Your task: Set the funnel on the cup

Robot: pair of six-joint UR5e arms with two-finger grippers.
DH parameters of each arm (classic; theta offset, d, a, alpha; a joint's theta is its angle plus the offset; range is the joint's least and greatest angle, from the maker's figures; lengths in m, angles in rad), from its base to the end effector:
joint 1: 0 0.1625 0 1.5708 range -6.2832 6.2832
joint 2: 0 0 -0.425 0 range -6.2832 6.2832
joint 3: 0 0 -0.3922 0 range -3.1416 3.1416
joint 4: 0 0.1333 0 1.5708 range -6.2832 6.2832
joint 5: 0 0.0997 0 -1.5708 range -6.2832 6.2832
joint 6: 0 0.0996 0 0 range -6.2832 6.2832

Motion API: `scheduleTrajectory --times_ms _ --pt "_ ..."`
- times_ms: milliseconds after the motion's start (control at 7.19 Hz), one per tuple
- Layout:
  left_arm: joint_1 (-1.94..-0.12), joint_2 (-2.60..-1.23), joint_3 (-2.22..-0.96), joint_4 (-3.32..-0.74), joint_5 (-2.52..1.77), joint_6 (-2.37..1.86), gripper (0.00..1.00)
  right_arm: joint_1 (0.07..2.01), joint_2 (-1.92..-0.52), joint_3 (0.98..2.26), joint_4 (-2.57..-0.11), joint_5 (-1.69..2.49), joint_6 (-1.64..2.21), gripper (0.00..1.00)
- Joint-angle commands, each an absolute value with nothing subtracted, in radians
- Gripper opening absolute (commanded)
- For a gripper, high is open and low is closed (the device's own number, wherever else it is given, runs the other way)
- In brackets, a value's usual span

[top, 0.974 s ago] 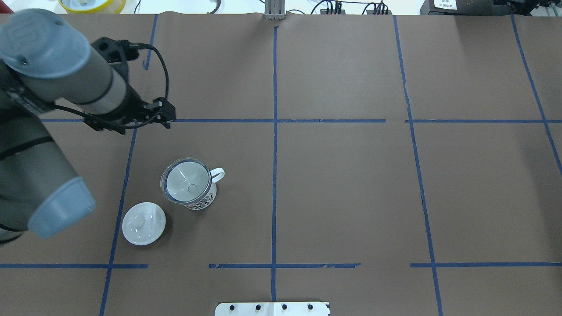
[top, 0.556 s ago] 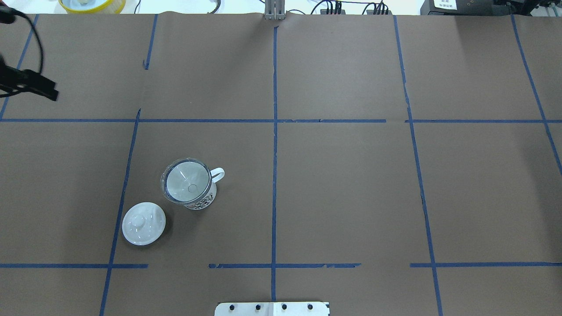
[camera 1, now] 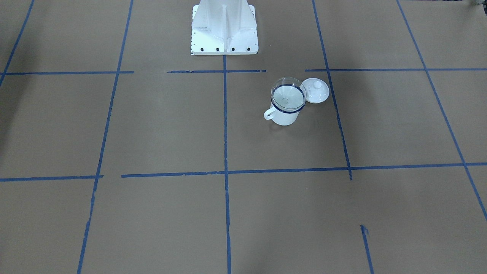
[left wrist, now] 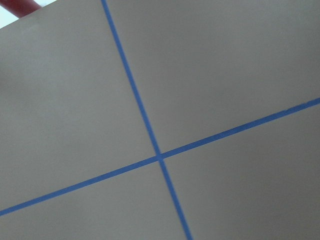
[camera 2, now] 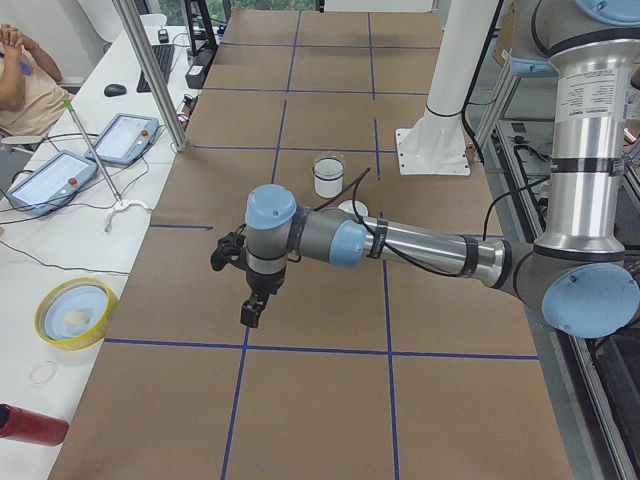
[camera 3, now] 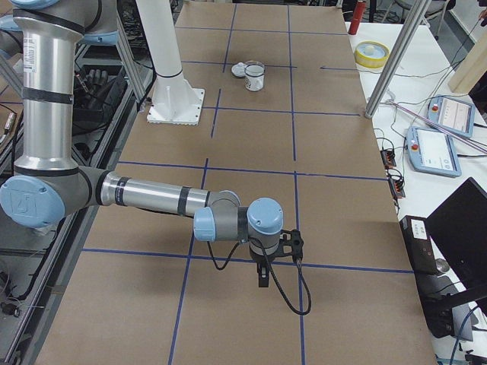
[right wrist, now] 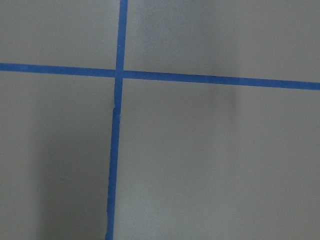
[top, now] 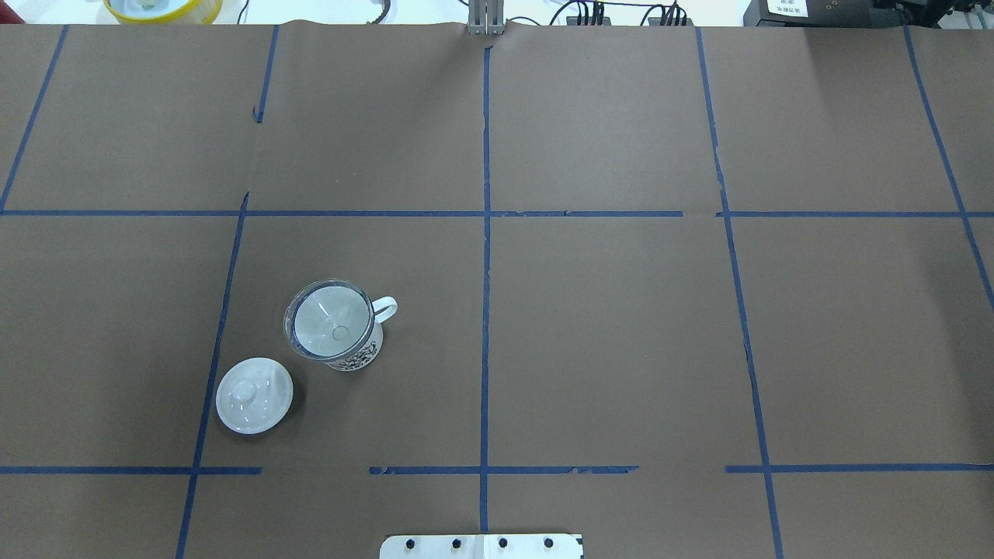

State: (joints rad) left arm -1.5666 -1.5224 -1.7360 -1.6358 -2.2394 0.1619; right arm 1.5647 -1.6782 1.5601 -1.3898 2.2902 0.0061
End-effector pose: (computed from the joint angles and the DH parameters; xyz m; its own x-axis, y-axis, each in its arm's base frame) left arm -0.0695 -0.4815 0.6001 0.7733 0.2724 -0.5726 -0.1305 0.9520 0.2767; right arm 0.0649 -0.4485 0.6998 0.7520 -0.0399 0.6580 0.0015 0.9983 0.0588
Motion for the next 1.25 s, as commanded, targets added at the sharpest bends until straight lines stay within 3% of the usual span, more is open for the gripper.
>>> scheduleTrajectory --times_ms 0,1113 --pt "-1.609 -1.496 -1.674 -1.638 -2.296 0.163 1.0 1.565 -1.678 1.56 -1.39 2.29 0.006 1.0" --pt "-1.614 -1.496 -1.68 -1.635 -2.387 0.166 1.0 1.565 -1.678 1.56 -1.39 2.29 0.006 1.0"
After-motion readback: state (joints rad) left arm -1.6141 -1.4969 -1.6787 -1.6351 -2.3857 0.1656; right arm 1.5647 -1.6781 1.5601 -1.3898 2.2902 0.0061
